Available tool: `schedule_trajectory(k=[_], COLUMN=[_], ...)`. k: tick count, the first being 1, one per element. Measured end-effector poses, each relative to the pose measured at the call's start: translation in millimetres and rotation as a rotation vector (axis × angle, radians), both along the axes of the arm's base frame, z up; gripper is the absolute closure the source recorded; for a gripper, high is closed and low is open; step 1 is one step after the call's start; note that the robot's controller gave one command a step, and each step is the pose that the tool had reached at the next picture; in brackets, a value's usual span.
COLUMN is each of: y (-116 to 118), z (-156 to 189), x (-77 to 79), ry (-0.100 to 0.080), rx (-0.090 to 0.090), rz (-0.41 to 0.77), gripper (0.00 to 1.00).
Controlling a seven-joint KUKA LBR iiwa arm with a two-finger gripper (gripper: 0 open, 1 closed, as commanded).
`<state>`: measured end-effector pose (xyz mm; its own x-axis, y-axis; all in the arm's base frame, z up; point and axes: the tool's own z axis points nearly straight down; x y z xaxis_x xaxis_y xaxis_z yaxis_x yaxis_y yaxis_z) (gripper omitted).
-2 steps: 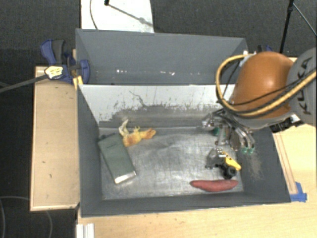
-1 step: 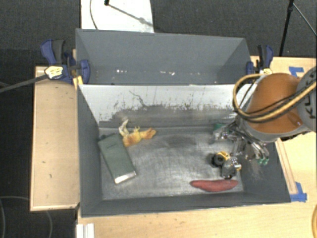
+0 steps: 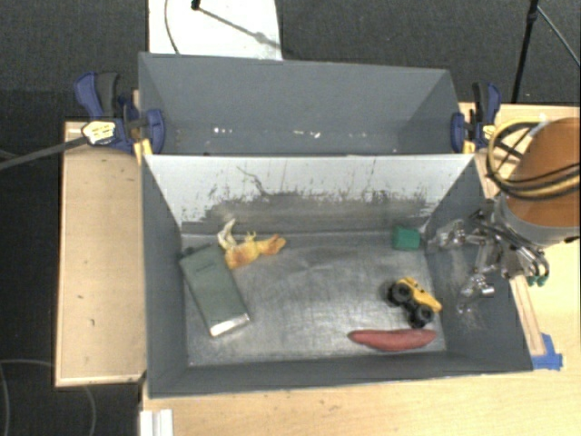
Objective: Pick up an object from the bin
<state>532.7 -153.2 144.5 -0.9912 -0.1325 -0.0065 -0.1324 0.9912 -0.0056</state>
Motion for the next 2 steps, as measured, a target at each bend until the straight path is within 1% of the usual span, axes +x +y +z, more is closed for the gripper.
schedule_trajectory(k=[1, 2], y=[27, 29], z=[-23, -51], x=[-8.7, -13.4], ry=[0.004, 0.010], rx=[0.006, 0.011], rz=[-0.357, -0.203], gripper=[0.00, 0.00])
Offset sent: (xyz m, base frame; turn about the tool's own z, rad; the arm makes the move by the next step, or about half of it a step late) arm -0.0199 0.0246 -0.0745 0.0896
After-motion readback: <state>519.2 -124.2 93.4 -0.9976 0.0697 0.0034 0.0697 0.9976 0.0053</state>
